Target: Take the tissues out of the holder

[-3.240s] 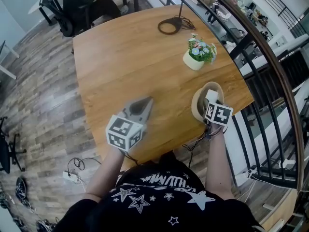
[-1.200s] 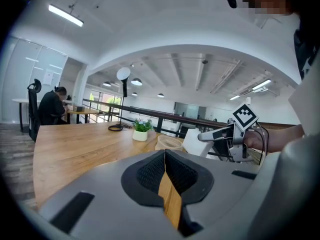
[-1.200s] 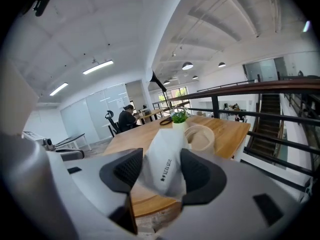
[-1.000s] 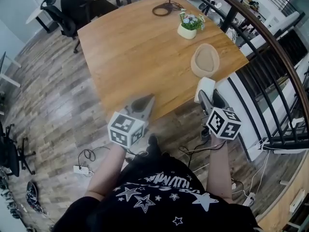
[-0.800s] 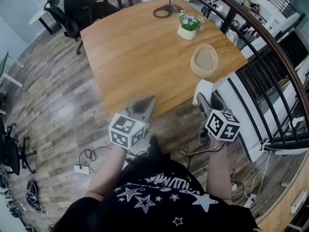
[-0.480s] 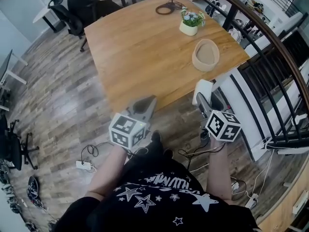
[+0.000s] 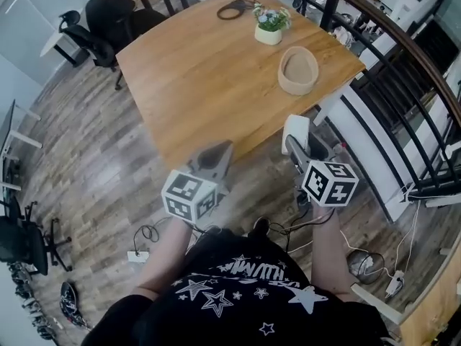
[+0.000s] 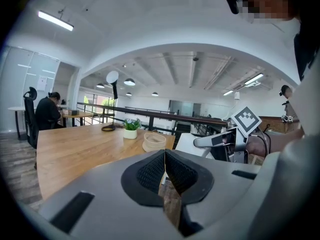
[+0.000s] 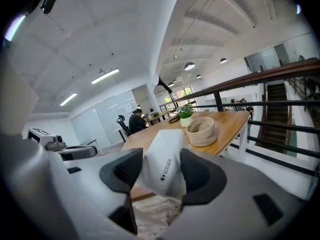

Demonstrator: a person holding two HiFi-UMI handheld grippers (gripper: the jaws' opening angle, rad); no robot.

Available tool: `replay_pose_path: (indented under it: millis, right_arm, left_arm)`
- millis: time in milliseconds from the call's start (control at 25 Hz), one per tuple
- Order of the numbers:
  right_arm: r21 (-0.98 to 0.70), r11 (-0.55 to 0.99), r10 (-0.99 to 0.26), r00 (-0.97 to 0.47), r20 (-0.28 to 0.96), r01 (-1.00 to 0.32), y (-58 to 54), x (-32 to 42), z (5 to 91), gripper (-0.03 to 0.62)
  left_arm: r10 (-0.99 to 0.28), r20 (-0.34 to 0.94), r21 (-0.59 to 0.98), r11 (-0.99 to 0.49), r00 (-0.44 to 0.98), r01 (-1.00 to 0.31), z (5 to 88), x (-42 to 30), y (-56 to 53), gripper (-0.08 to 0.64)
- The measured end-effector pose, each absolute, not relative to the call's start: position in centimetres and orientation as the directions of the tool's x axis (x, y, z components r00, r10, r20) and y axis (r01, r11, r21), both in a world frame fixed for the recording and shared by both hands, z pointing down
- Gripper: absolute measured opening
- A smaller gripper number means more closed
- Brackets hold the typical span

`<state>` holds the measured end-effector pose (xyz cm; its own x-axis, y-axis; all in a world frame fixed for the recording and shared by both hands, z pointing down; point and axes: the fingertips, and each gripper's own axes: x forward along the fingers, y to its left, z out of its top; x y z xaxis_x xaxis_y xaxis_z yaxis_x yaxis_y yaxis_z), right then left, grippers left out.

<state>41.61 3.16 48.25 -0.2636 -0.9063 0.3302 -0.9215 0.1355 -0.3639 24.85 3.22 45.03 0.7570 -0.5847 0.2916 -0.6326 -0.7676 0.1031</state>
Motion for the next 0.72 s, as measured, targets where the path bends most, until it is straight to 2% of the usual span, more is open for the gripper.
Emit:
replay_pose_path:
  millis: [240,720]
  right_arm:
    - [-0.348,0.094,-0.918,-0.217,0.332,-0.933,3.9,39.2,47.2,0.249]
    - [-0.308,0.040,-0.934,-0.145,0.327,-0.950,7.6,30.4,45.1,0.249]
  left_arm:
    - [-0.538,0.270,0.117,-0.804,0.798,-0.582,44.7,22.8,3.3,0.015]
    - [-0.493,0.245,0.110,-0.842,0.835,-0.529,43.3,13.5,5.9,0.015]
